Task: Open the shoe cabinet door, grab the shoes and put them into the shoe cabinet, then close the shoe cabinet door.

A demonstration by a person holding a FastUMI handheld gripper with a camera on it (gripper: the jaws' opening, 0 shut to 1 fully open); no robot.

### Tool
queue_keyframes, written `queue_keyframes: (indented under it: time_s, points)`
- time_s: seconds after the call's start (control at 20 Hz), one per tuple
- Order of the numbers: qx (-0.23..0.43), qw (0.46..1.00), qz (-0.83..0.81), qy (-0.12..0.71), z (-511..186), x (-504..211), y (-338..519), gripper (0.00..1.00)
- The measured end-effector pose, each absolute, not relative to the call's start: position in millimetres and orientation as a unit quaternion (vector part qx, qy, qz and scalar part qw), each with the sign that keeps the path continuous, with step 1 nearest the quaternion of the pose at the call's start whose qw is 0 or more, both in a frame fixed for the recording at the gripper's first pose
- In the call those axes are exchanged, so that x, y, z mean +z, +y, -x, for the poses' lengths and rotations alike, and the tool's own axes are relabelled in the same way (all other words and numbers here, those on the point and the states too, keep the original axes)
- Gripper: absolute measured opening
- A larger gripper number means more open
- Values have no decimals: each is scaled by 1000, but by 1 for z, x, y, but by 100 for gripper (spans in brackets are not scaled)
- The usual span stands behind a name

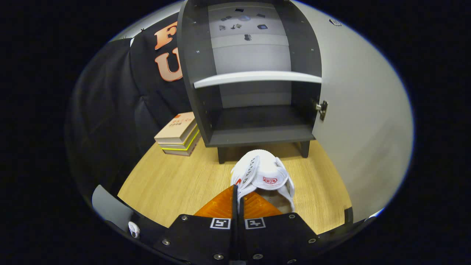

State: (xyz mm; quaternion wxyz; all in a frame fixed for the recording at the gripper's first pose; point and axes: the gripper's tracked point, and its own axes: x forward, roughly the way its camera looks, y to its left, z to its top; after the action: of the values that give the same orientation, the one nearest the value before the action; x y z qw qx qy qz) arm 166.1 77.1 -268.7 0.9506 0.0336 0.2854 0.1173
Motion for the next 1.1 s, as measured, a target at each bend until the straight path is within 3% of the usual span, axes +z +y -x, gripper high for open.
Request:
queue_keyframes:
  time_s: [0.55, 1.1]
  points:
    - [118, 980, 4, 161, -258, -114, 68, 0]
    - [127, 977, 28, 167, -413, -98, 83, 0]
